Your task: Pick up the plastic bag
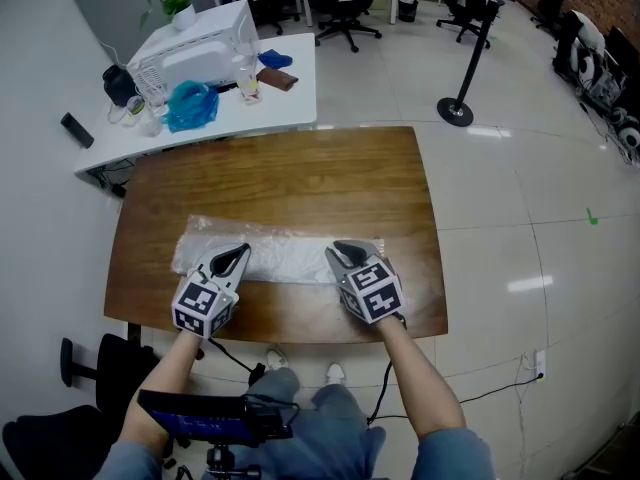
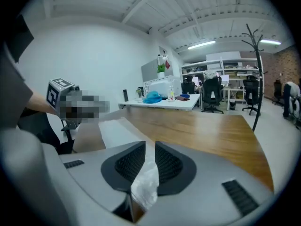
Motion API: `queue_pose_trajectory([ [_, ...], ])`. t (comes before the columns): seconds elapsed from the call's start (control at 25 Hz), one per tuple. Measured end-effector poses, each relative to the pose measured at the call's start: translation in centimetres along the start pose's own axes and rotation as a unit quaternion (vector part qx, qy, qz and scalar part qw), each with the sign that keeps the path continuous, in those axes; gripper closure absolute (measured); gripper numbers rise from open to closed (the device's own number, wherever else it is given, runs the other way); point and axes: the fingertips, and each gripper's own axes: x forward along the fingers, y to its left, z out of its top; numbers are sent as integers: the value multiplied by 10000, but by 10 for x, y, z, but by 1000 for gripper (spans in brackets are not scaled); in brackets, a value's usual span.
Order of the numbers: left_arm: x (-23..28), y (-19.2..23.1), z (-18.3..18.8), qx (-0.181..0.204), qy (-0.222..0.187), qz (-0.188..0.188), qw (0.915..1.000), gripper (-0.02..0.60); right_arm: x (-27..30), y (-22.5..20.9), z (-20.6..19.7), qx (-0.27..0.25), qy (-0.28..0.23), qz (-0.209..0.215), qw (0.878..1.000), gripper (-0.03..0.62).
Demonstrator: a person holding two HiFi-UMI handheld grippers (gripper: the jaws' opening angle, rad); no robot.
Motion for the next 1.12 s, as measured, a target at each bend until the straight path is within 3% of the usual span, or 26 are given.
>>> queue_pose_trajectory([
  [0.12, -6, 41, -43, 137, 711, 357, 9967, 568, 24, 19, -3, 130, 191, 17, 9997, 594],
  [0.24, -13, 75, -81, 192, 1237, 574, 9905, 568, 48, 34, -5, 124, 398, 45, 9991, 594],
  [0.56, -26, 105, -166, 9, 2456, 194, 9692, 568, 86, 56, -30, 332, 1057, 12, 9938, 594],
  [0.68, -33, 106, -184, -117, 2582, 182, 9658, 567, 91, 62, -33, 326, 1167, 28, 9926, 594],
  [1.0, -55, 91, -194, -323, 2523, 174, 9670, 566, 86, 85, -58, 157, 1562, 175, 9874, 594],
  [1.12, -63, 101, -183, -360, 2178, 540, 9738, 566, 79, 86, -52, 60, 1468, 108, 9891, 594],
])
